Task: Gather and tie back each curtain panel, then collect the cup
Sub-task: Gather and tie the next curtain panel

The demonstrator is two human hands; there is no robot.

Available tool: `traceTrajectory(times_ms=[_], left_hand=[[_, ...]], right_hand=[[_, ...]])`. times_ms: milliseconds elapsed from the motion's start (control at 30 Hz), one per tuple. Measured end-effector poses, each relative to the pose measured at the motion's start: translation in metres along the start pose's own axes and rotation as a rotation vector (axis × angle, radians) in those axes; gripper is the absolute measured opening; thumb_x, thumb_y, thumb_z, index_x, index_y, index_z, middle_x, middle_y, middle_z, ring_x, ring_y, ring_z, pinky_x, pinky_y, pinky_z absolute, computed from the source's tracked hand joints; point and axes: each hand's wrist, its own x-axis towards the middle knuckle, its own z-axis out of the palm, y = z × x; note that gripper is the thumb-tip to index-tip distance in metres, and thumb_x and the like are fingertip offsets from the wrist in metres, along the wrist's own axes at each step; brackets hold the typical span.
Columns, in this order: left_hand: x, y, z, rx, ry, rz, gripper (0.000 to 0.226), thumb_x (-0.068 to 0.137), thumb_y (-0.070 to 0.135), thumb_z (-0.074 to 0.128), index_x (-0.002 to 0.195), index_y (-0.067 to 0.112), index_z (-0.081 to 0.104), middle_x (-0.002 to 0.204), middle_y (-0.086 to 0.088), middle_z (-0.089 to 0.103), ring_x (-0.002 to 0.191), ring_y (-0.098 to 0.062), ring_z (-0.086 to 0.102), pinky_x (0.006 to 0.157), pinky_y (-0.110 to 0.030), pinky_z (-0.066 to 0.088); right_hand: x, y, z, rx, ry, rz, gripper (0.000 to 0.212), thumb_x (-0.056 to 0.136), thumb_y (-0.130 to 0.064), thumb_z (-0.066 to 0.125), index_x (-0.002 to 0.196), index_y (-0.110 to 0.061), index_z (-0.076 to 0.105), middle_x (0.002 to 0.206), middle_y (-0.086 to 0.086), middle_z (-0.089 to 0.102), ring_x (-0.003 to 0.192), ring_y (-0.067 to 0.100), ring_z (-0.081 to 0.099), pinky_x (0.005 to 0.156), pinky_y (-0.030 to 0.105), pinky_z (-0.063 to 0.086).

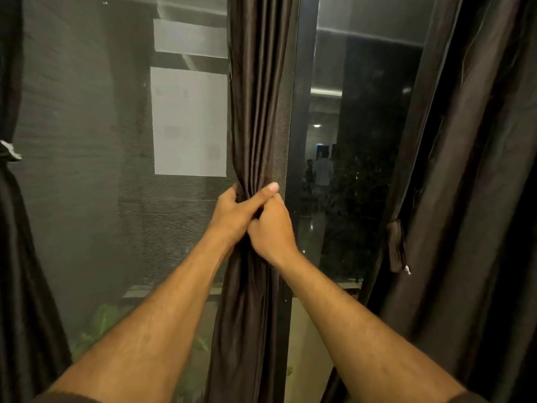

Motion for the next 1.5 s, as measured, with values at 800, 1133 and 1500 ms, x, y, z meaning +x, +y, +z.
traceTrajectory(times_ms=[800,1133,1500], left_hand=[[0.005,0.012,-0.048,0.463,0.097,-0.057,0.056,0.081,0.073,0.069,0.053,0.025,0.061,0.051,0.014,0.062,0.047,0.000,0.059,0.050,-0.015,0.042],[-0.020,-0.019,-0.066,-0.177,0.074,-0.251,0.017,0.087,0.013,0.079,0.094,-0.002,0.074,0.081,-0.014,0.077,0.069,-0.019,0.075,0.065,-0.026,0.059],[-0.034,-0.021,-0.083,-0.208,0.032,-0.426,0.031,0.086,0.019,0.078,0.103,-0.006,0.071,0.095,-0.018,0.076,0.088,-0.027,0.072,0.074,-0.038,0.065]], right_hand=[[0.023,0.016,-0.028,0.138,-0.070,0.055,0.015,0.098,-0.012,0.068,0.097,-0.025,0.060,0.083,0.008,0.074,0.063,0.010,0.072,0.053,0.026,0.058],[-0.006,0.028,0.007,0.173,-0.165,0.053,0.008,0.095,-0.015,0.070,0.097,-0.018,0.063,0.093,0.005,0.072,0.089,0.024,0.071,0.079,0.053,0.059],[-0.012,0.035,0.021,0.155,-0.118,-0.069,0.023,0.089,-0.017,0.075,0.078,-0.026,0.056,0.069,-0.011,0.057,0.061,0.001,0.052,0.055,0.015,0.039]])
